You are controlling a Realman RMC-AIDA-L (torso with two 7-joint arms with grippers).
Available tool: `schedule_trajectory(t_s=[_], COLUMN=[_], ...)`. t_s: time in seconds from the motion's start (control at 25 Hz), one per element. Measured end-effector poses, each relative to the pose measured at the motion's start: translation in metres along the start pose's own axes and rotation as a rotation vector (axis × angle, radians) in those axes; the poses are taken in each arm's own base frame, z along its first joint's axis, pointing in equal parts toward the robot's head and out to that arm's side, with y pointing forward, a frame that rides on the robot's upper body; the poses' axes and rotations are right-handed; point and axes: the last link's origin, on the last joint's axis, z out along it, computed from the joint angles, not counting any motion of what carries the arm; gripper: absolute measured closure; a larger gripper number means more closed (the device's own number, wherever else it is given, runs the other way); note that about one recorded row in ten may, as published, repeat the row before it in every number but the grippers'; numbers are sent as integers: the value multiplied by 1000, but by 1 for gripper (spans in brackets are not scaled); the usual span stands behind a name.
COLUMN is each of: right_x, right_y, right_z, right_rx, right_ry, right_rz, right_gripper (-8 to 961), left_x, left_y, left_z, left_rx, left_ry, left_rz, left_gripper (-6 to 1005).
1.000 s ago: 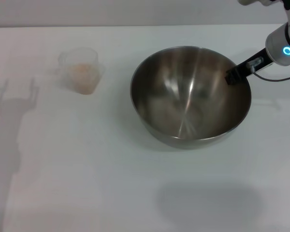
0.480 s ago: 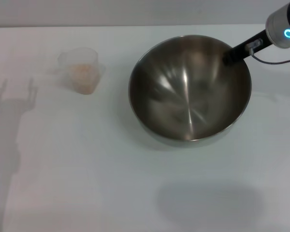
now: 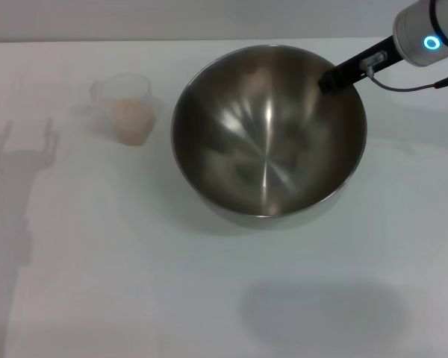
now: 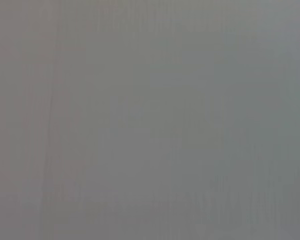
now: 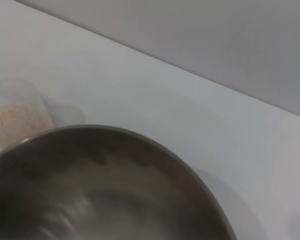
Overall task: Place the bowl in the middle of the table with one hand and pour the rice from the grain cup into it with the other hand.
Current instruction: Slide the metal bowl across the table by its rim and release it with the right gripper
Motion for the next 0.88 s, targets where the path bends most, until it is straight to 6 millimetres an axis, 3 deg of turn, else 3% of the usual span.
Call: schedule_trajectory(t_s=[0.28, 0.88], right_x=[3, 10], right_y=[5, 8], right_z=[18, 30], right_rx=[-26, -32], right_ry=[35, 97], right_rz=[8, 1], right_gripper=[950, 951], left_x=[0, 2], left_y=[0, 0], left_z=[1, 1], left_rx=[0, -2], left_ry=[3, 16], left_rz=[3, 2], left_gripper=[346, 346])
